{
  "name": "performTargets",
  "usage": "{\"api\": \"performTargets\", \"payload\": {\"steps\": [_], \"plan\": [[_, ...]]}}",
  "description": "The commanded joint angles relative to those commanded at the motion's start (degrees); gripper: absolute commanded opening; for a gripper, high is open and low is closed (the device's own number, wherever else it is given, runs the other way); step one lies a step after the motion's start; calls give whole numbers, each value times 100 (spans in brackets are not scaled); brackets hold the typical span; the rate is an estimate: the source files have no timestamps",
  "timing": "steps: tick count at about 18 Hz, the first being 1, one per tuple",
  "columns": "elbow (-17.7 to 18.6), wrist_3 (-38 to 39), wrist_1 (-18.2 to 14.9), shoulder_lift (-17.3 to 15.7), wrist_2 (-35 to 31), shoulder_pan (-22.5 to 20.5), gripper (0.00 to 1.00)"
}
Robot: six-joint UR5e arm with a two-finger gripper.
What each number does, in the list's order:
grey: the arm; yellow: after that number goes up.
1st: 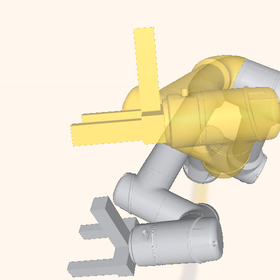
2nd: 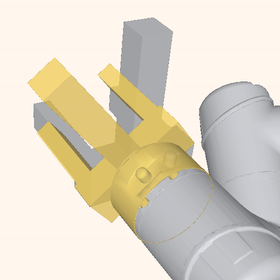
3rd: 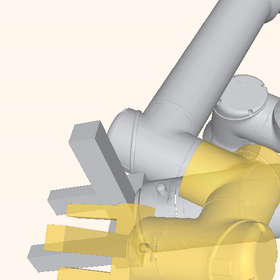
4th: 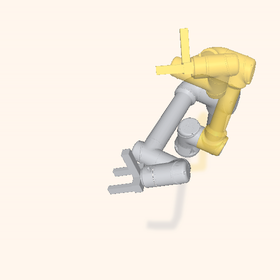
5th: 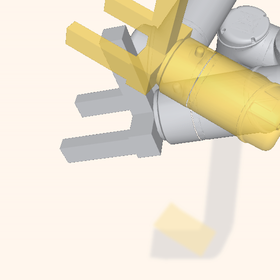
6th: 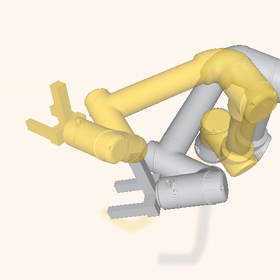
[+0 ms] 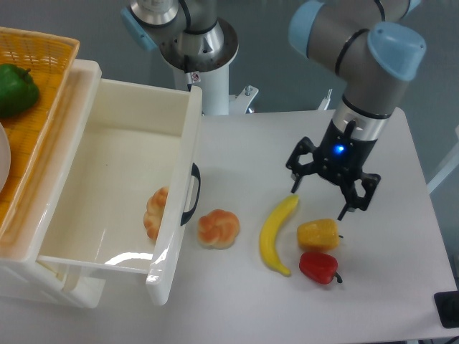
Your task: Place the donuts in the upper white drawer
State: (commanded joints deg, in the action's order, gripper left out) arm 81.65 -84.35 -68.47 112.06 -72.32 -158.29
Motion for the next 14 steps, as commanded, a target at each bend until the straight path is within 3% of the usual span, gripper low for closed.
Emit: {"api": "performTargets", "payload": {"steps": [5, 9, 14], "plan": [[-17, -512, -26, 316, -1415, 52, 100], [-175, -757, 88, 773, -1478, 131, 100], [-158, -1004, 97, 809, -1821, 246, 100]]}}
